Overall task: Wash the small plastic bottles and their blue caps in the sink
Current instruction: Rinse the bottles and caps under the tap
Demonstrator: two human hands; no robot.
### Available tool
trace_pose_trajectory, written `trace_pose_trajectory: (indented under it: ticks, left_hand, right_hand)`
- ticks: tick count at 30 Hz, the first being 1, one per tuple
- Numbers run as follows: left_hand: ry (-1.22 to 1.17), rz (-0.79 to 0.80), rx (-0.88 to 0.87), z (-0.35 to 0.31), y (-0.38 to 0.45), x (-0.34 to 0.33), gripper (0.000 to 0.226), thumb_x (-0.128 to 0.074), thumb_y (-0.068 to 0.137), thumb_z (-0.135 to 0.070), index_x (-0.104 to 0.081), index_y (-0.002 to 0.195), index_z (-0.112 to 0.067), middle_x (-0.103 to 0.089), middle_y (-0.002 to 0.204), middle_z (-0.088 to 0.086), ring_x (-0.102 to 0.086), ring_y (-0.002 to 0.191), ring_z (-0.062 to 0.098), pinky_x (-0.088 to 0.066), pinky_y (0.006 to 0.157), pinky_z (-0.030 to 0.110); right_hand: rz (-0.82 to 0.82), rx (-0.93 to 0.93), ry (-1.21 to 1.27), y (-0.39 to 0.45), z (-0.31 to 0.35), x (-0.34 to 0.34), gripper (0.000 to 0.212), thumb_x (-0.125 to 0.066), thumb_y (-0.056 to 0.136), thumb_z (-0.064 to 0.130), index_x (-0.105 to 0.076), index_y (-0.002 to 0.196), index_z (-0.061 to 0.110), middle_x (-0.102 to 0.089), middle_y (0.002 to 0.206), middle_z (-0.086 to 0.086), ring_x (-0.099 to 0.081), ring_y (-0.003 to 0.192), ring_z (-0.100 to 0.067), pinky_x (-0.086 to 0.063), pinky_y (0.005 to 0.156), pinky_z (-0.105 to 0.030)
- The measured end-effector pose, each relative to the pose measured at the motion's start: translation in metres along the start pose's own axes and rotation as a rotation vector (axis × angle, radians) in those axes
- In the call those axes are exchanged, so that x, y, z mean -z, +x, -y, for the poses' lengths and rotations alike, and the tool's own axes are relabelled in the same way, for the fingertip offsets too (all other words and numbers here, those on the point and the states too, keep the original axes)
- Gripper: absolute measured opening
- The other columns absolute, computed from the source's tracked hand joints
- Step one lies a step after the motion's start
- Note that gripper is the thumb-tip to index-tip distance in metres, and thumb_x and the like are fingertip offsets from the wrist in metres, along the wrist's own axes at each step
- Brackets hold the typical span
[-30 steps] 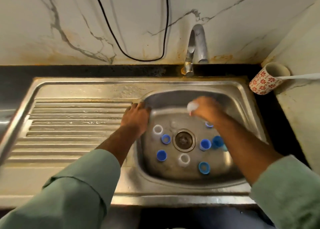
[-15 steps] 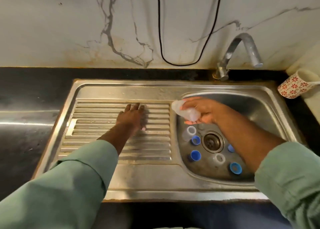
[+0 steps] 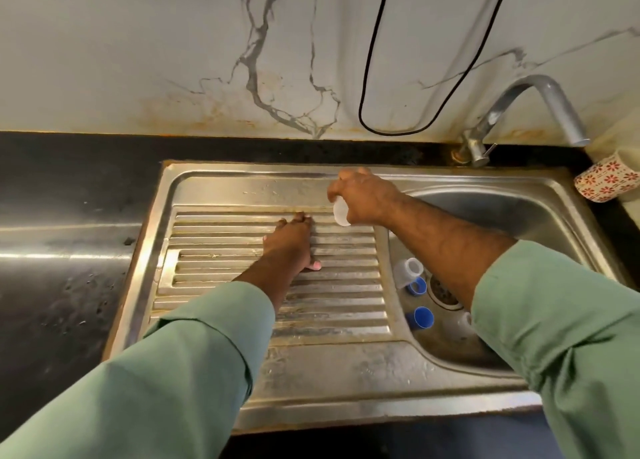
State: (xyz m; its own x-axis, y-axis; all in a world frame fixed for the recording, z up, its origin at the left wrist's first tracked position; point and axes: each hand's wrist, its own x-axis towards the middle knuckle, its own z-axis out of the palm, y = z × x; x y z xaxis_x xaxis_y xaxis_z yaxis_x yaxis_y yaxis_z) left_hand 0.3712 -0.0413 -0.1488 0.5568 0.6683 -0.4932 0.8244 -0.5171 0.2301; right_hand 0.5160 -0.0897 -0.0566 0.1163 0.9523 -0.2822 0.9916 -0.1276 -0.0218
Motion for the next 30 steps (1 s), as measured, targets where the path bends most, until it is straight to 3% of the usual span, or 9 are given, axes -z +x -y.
trace_pose_trajectory:
  ticks: [7, 17, 19, 22, 23, 26, 30]
  left_hand:
    - [-0.015, 0.021, 0.014, 0.000, 0.006, 0.000, 0.110, -0.088, 0.069, -0.036, -0.023, 0.156, -0.022, -0.020, 0.162, -0.005, -0.024, 0.146, 0.032, -0.037, 0.110, 0.057]
    - [0.012, 0.021, 0.009, -0.002, 0.002, 0.002, 0.107, -0.088, 0.070, -0.037, -0.025, 0.155, -0.020, -0.024, 0.161, -0.003, -0.028, 0.144, 0.033, -0.040, 0.108, 0.056]
    - [0.042, -0.024, 0.029, -0.006, -0.009, 0.004, 0.088, -0.084, 0.074, -0.037, -0.038, 0.148, -0.019, -0.039, 0.151, 0.001, -0.040, 0.137, 0.031, -0.045, 0.104, 0.050]
    - [0.093, -0.248, -0.053, -0.021, -0.031, 0.001, 0.036, -0.065, 0.092, -0.036, -0.060, 0.124, -0.020, -0.064, 0.122, 0.002, -0.058, 0.113, 0.024, -0.052, 0.090, 0.039]
    - [0.089, -0.300, -0.099, -0.029, -0.039, -0.002, 0.029, -0.058, 0.097, -0.036, -0.063, 0.121, -0.020, -0.066, 0.118, 0.002, -0.059, 0.109, 0.023, -0.052, 0.088, 0.038]
    - [0.030, -0.339, -0.213, -0.057, -0.052, -0.011, 0.029, -0.048, 0.101, -0.033, -0.063, 0.122, -0.019, -0.067, 0.117, 0.004, -0.061, 0.106, 0.023, -0.051, 0.083, 0.037]
    - [0.015, -0.311, -0.262, -0.101, -0.051, -0.023, 0.029, -0.046, 0.102, -0.025, -0.060, 0.126, -0.018, -0.064, 0.123, 0.006, -0.059, 0.111, 0.025, -0.050, 0.089, 0.038]
  right_hand:
    - [0.016, -0.034, 0.047, 0.010, 0.001, -0.014, 0.059, -0.074, 0.079, 0.011, -0.054, 0.131, 0.031, -0.046, 0.134, -0.001, -0.042, 0.126, -0.025, -0.049, 0.095, -0.043]
    - [0.046, -0.048, 0.109, 0.008, -0.003, -0.018, 0.093, -0.082, 0.073, 0.019, -0.030, 0.148, 0.039, -0.032, 0.151, 0.001, -0.030, 0.136, -0.025, -0.044, 0.100, -0.048]
    - [0.020, -0.049, 0.131, 0.003, -0.007, -0.014, 0.096, -0.083, 0.072, 0.022, -0.027, 0.149, 0.039, -0.029, 0.153, 0.001, -0.026, 0.139, -0.026, -0.041, 0.102, -0.050]
    - [-0.030, -0.060, 0.185, -0.015, -0.020, -0.009, 0.108, -0.085, 0.069, 0.032, -0.017, 0.152, 0.039, -0.026, 0.156, -0.001, -0.024, 0.142, -0.027, -0.036, 0.107, -0.052]
    - [-0.056, -0.086, 0.224, -0.025, -0.028, -0.007, 0.114, -0.086, 0.067, 0.037, -0.011, 0.153, 0.040, -0.026, 0.157, -0.002, -0.025, 0.142, -0.028, -0.035, 0.108, -0.052]
    - [-0.162, -0.213, 0.331, -0.059, -0.061, -0.008, 0.119, -0.084, 0.067, 0.046, -0.002, 0.153, 0.042, -0.026, 0.157, -0.004, -0.025, 0.143, -0.030, -0.032, 0.110, -0.052]
    - [-0.189, -0.312, 0.371, -0.104, -0.123, -0.050, 0.092, -0.079, 0.078, 0.036, -0.025, 0.152, 0.031, -0.035, 0.154, -0.005, -0.030, 0.141, -0.028, -0.032, 0.110, -0.042]
